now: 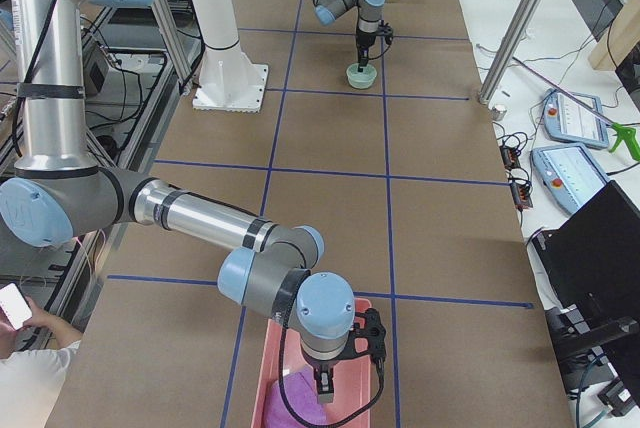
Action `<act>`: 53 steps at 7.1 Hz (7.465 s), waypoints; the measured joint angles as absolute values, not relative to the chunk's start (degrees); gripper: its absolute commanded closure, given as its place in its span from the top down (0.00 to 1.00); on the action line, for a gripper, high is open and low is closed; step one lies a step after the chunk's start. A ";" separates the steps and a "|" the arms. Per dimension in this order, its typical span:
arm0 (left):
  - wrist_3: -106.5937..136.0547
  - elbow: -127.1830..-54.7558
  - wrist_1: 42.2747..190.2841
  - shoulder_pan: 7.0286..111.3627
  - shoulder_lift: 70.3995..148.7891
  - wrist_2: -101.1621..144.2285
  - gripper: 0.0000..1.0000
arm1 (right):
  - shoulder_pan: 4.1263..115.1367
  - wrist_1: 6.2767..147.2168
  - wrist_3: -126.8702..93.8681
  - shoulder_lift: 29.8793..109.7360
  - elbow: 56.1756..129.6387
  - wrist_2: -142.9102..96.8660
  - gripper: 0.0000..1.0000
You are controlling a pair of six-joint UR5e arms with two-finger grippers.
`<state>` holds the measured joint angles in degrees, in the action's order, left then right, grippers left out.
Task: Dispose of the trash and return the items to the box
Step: 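Lift the green bowl and carry it into the clear bin with the left gripper, then release the bowl in the clear bin and hold the left gripper above it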
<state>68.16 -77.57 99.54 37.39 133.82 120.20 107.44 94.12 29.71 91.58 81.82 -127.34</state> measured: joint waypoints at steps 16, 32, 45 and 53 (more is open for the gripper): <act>-20.73 -43.53 104.15 94.02 115.10 134.41 0.00 | 88.07 98.09 -3.60 91.68 106.17 -135.90 1.00; -4.43 -66.92 99.42 94.57 109.36 138.46 0.98 | 88.73 98.26 -3.06 93.60 106.15 -136.06 1.00; 2.80 -105.55 86.62 88.13 84.44 136.67 0.98 | 89.24 98.34 2.22 99.40 106.22 -134.91 1.00; 2.80 -103.48 89.62 87.89 85.32 136.75 0.98 | 88.23 101.61 2.29 98.42 108.59 -135.17 1.00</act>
